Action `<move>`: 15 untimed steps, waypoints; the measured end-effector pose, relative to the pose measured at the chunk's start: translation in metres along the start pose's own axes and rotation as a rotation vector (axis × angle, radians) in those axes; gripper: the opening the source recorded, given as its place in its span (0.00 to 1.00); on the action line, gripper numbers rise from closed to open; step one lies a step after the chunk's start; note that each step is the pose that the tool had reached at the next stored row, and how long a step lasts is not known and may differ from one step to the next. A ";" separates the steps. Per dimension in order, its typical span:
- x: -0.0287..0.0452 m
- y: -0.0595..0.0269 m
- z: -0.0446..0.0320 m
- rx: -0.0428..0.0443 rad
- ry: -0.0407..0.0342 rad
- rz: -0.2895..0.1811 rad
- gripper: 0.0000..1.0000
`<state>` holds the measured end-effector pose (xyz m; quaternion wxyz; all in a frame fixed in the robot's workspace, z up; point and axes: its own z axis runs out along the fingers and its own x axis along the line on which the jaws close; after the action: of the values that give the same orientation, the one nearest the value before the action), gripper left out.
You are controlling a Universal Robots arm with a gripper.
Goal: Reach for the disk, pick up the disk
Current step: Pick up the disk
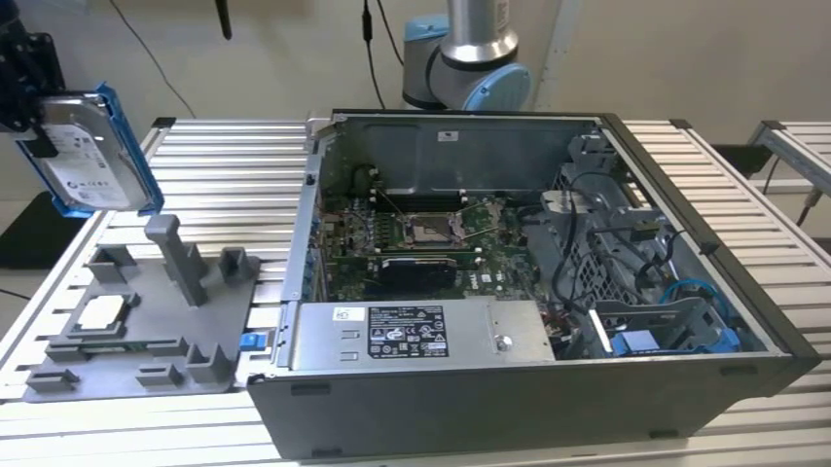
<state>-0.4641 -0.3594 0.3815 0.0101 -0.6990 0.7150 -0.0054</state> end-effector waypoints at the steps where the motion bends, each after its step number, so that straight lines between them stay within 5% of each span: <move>1: 0.0000 0.0000 -0.0017 0.0000 0.0000 0.000 0.00; 15: -0.0002 -0.0004 -0.0327 0.0007 -0.0001 0.000 0.00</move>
<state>-0.4644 -0.3594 0.4142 0.0104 -0.6990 0.7150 -0.0056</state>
